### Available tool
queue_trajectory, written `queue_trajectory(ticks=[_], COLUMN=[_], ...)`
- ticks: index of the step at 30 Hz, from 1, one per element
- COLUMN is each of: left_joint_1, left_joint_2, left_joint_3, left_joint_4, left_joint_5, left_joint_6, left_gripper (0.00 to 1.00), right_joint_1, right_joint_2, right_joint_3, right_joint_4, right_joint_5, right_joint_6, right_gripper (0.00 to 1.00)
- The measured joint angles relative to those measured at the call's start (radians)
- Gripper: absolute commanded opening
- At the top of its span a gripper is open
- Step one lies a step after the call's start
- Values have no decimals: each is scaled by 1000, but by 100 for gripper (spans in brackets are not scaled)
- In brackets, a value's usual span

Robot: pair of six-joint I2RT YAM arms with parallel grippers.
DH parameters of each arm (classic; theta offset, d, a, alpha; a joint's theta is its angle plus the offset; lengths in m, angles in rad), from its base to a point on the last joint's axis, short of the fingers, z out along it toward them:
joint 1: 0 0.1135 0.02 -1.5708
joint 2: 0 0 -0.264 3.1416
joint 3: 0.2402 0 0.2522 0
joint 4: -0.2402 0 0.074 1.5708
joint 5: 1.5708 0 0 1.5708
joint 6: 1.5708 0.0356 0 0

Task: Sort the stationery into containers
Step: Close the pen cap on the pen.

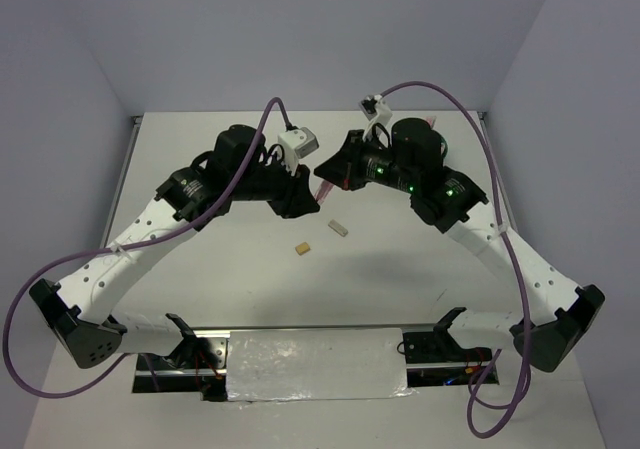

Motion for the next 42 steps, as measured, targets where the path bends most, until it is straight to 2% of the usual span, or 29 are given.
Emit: queue_trajectory(ticks=[7, 18, 26, 31, 36, 42], left_joint_1=[0, 0, 0, 0, 0, 0], left_joint_2=[0, -4, -22, -26, -26, -26], left_joint_3=[0, -9, -15, -15, -16, -16], left_joint_4=[2, 25, 39, 53, 47, 56], left_joint_5=[9, 26, 26, 26, 26, 13], left_joint_6=[-1, -6, -14, -30, -32, -31], left_gripper=[0, 0, 0, 0, 0, 0], right_joint_1=[-14, -122, -108, -34, 41, 48], right_joint_2=[-3, 8, 20, 21, 24, 18], right_joint_3=[68, 212, 131, 39, 20, 25], right_joint_4=[4, 34, 56, 61, 76, 78], right_joint_5=[13, 87, 76, 77, 81, 111], right_joint_6=[0, 1, 22, 51, 70, 71], right_gripper=[0, 0, 0, 0, 0, 0])
